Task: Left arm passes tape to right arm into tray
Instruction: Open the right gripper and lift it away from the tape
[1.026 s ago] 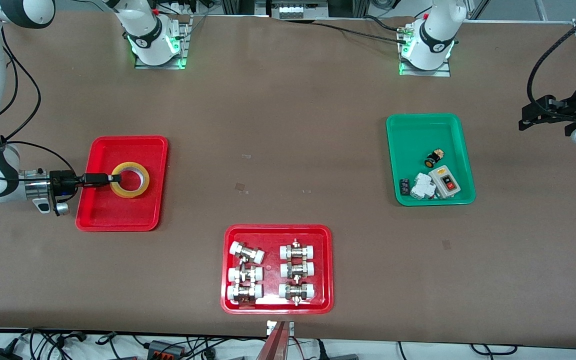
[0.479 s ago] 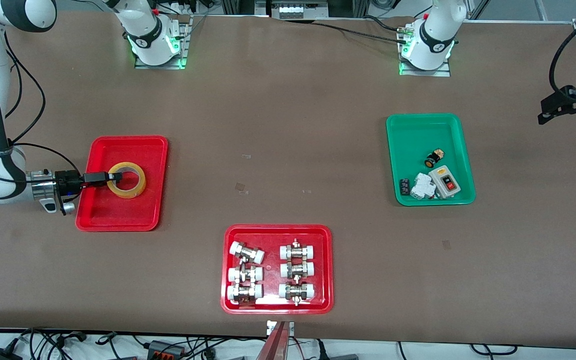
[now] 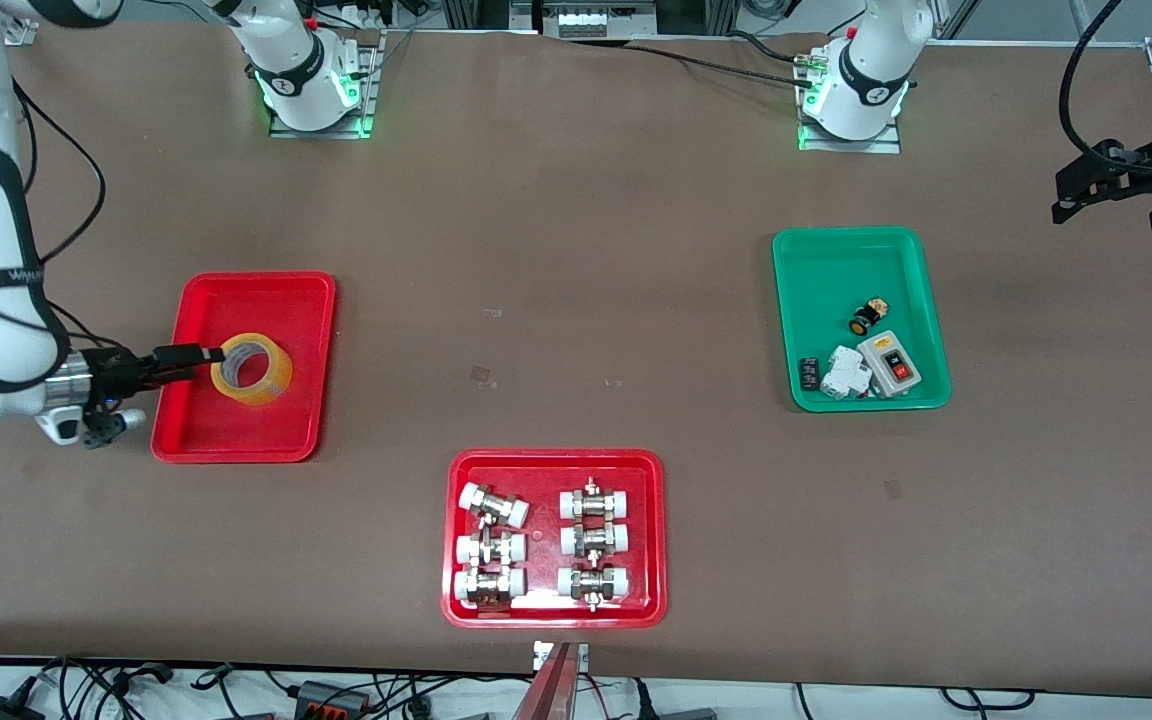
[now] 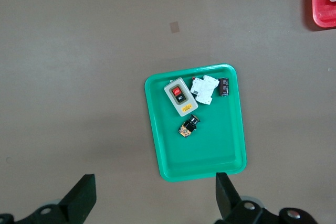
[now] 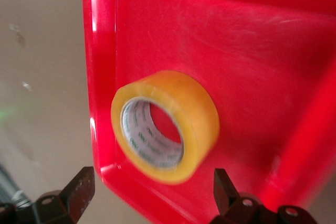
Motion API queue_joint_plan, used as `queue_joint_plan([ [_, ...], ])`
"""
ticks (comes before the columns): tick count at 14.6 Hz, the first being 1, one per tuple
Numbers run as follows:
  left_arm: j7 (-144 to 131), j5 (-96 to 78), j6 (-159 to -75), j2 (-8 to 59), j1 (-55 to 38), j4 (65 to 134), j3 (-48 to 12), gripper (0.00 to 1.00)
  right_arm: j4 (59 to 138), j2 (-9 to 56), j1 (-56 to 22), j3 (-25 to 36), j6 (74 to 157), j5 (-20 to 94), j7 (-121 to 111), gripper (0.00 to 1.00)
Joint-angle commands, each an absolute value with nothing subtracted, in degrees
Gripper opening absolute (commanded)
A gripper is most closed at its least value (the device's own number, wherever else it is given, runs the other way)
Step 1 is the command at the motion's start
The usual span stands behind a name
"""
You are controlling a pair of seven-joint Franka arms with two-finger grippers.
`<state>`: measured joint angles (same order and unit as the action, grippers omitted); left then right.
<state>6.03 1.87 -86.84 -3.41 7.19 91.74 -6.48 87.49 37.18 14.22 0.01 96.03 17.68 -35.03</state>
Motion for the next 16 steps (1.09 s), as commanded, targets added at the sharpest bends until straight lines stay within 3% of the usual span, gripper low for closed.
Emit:
queue_joint_plan([
  [1, 2.5, 2.1, -86.8, -3.8, 6.9, 92.0, -6.8, 1.0, 88.7, 30.3, 13.5, -0.1, 94.8, 10.4, -27.3, 1.0],
  [6, 1.1, -1.7, -88.3, -2.0, 7.6, 91.6, -6.3, 1.0, 83.2, 21.9, 6.9, -0.3, 92.8, 1.9, -7.3, 1.0],
  [11, 1.8, -2.0, -88.3, -1.9, 7.8, 91.5, -6.3, 1.0, 73.8, 21.9, 5.3, 0.0, 88.3, 2.1, -7.6, 1.0],
  [16, 2.2, -2.1, -88.3, -1.9, 7.7, 91.4, -6.4, 1.0, 72.8, 21.4, 4.7, -0.4, 88.9, 2.0, 0.3, 1.0],
])
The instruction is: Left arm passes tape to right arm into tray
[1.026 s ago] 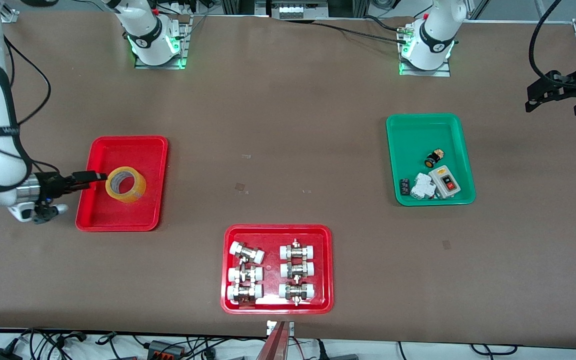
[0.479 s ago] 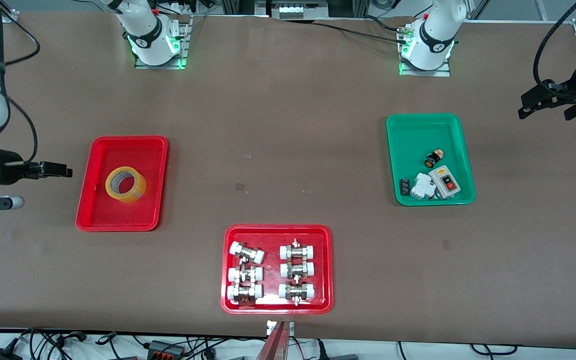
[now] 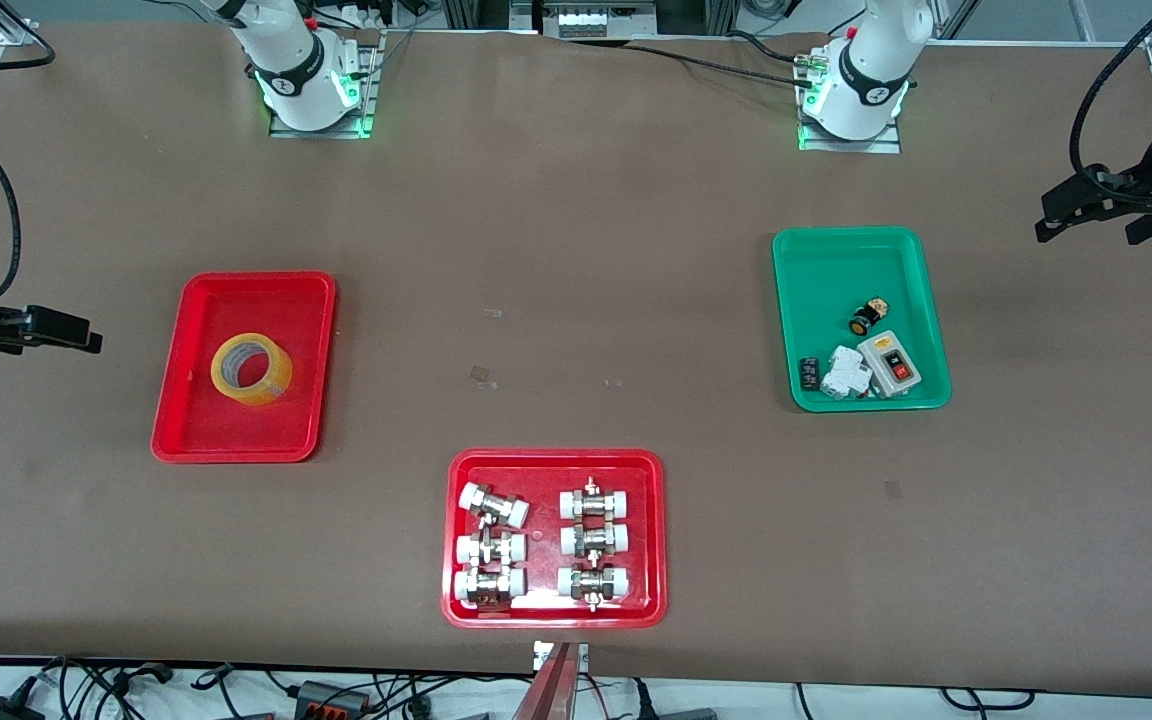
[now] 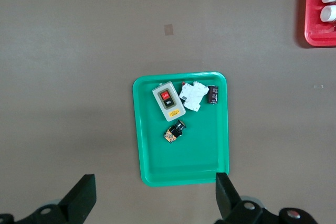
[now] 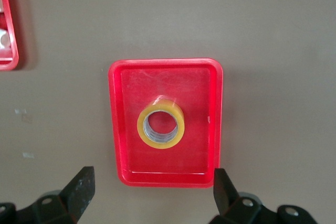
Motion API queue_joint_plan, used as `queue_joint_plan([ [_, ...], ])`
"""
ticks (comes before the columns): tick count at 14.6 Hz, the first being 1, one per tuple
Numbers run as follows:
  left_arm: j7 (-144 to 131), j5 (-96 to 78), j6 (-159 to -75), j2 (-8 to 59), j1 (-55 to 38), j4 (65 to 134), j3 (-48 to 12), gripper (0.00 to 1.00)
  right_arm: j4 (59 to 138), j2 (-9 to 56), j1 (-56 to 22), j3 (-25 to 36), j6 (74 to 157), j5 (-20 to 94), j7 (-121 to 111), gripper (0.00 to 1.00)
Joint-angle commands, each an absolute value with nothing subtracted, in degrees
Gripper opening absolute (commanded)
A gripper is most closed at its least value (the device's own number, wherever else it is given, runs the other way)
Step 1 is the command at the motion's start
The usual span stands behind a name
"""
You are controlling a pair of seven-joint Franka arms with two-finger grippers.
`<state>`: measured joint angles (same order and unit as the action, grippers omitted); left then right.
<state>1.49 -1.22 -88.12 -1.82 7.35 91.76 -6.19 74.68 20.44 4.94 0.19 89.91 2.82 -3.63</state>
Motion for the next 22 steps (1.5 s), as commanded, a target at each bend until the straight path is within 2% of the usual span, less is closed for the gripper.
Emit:
queue_joint_plan([
  [1, 2.3, -2.1, -88.3, -1.9, 7.7, 91.5, -6.4, 1.0, 72.3, 21.4, 4.5, -0.5, 88.9, 1.8, 0.2, 1.0],
  [6, 2.4, -2.0, -88.0, -1.9, 7.7, 91.5, -6.4, 1.0, 73.6, 18.5, -1.4, 3.5, 93.1, 0.4, -0.8, 1.0],
  [14, 6.2, -1.8, -87.6, -1.9, 7.7, 91.3, -6.8, 1.0, 80.5, 11.8, -1.1, 4.6, 95.4, -1.3, -1.8, 1.0],
  [19, 6.0, -1.3, -87.6, -1.6, 7.6, 90.4, -6.9, 1.0, 98.9, 1.0, -1.1, 4.5, 104.3, -1.7, -1.7, 1.0],
  [22, 6.0, -1.2, -87.6, -1.6, 7.6, 90.3, -7.0, 1.0, 100.7, -1.2, -1.2, 4.5, 101.9, -1.6, -1.7, 1.0],
])
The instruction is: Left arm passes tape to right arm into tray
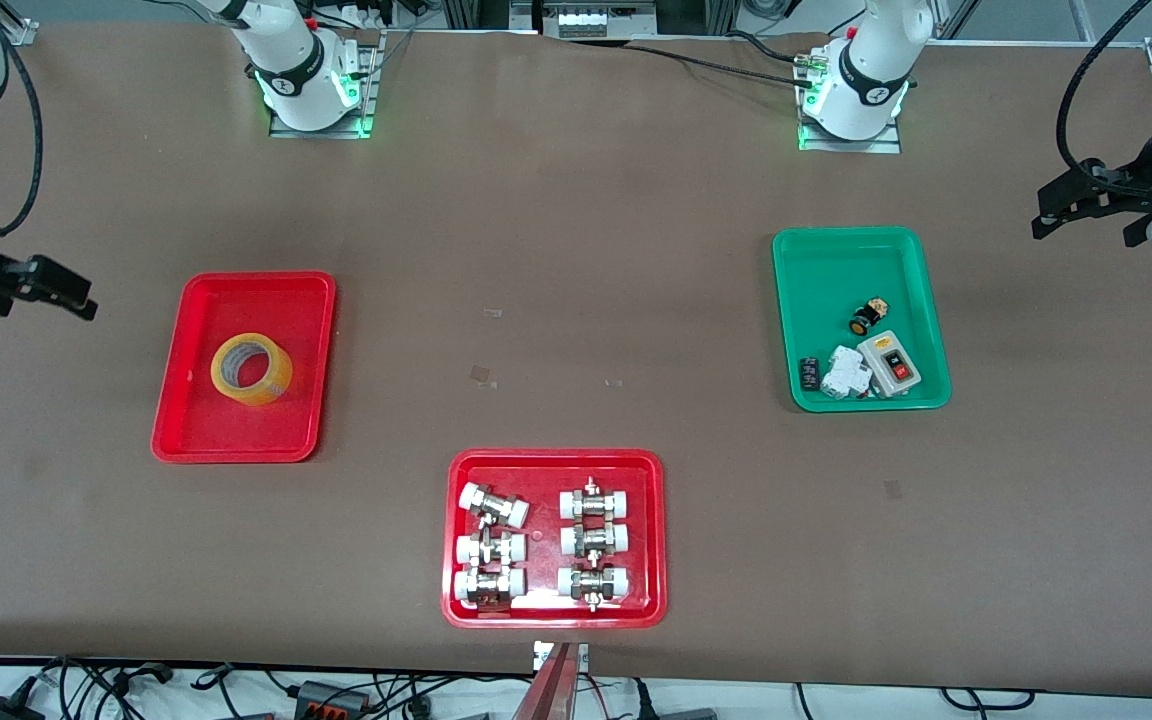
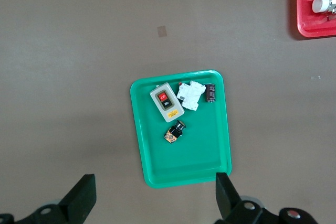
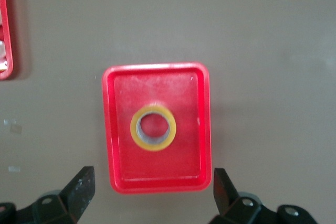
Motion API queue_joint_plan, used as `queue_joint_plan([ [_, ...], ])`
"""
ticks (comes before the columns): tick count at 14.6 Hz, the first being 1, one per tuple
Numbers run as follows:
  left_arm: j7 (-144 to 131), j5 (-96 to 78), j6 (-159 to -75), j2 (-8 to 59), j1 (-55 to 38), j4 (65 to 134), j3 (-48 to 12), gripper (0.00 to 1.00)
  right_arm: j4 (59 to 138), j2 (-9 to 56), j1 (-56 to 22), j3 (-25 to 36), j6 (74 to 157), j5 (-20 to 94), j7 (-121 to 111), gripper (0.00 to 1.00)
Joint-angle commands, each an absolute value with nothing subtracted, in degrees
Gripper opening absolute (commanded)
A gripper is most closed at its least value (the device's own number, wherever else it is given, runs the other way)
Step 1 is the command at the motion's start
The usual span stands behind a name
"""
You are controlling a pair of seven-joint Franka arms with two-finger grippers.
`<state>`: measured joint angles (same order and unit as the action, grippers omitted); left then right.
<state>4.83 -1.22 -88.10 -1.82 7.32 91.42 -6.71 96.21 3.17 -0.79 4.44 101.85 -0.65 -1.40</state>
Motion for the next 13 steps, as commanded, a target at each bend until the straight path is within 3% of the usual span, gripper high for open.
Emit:
queue_joint_plan([
  [1, 6.0, -1.2, -87.5, -1.6, 7.6, 90.3, -7.0, 1.0, 100.3, -1.5, -1.3, 4.4, 100.0, -1.5, -1.7, 1.0],
  [13, 6.0, -1.2, -86.4, -1.6, 7.5, 90.2, -7.0, 1.0, 99.1, -1.6, -1.4, 4.1, 98.8, -0.8, -1.7, 1.0],
])
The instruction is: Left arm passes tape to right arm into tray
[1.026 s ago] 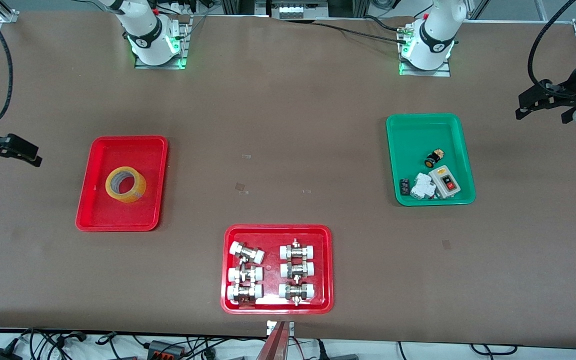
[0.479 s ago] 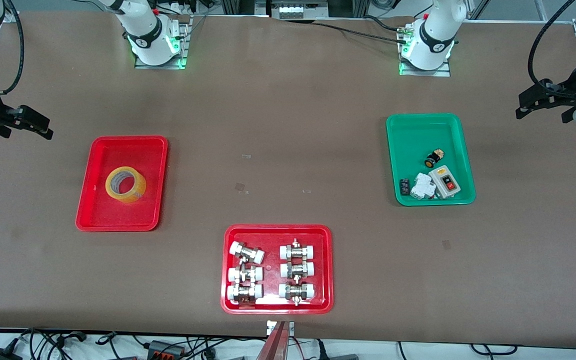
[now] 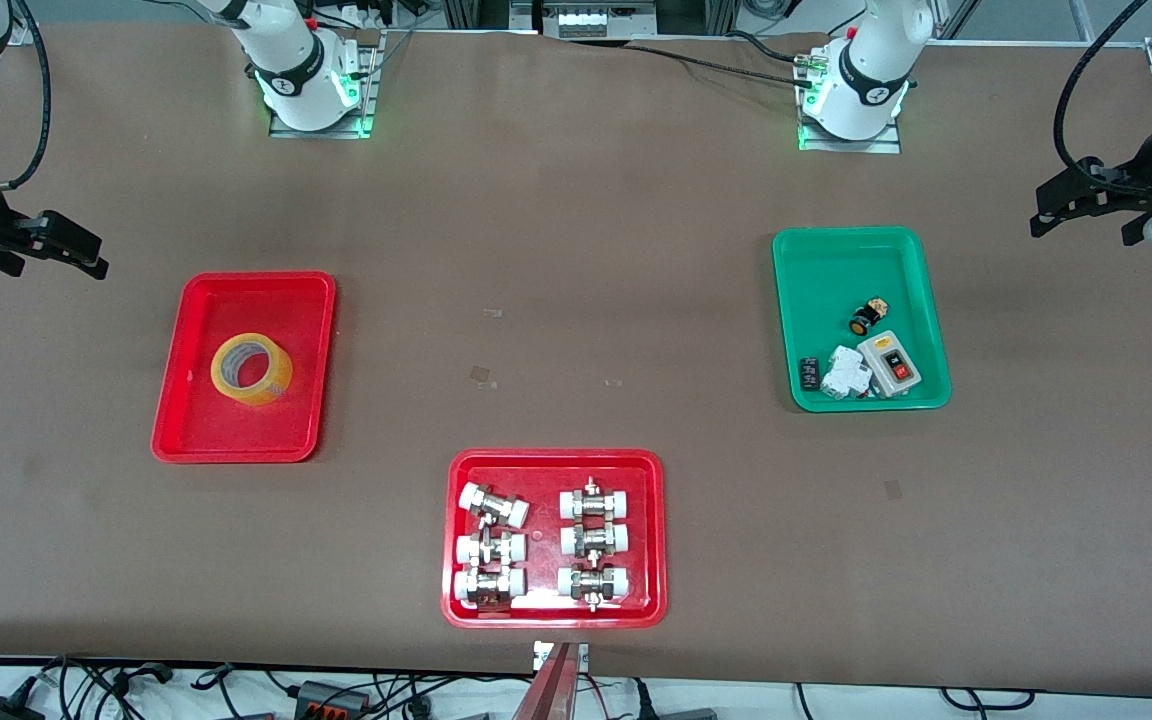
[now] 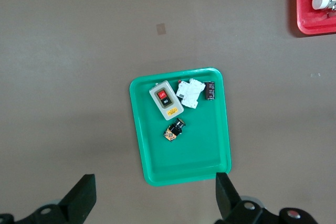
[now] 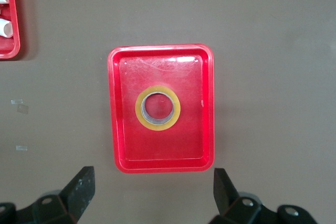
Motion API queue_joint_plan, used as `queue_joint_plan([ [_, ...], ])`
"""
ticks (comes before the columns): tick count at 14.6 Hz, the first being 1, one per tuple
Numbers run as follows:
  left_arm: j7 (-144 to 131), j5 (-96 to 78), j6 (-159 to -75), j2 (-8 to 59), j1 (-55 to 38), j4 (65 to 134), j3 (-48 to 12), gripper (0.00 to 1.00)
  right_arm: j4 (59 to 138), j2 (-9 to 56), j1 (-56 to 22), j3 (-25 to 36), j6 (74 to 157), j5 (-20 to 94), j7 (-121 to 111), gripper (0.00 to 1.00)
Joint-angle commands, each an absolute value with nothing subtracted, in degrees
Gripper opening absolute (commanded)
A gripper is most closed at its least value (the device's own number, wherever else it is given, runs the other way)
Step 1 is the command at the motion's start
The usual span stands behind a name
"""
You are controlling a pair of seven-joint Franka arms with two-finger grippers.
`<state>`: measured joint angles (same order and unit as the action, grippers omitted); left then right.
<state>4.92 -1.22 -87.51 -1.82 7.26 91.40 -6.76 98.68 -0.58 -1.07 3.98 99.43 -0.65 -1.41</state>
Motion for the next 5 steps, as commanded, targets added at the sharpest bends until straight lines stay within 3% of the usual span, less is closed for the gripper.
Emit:
queue_joint_plan([
  [1, 6.0, -1.1, -86.3, -1.6, 7.5, 90.2, -7.1, 1.0, 99.1, -1.6, -1.4, 4.1, 98.5, -0.8, -1.7, 1.0],
  [5, 6.2, -1.1, -86.3, -1.6, 7.4, 90.2, -7.2, 1.0, 99.1, -1.8, -1.5, 4.1, 97.9, -0.8, -1.7, 1.0],
])
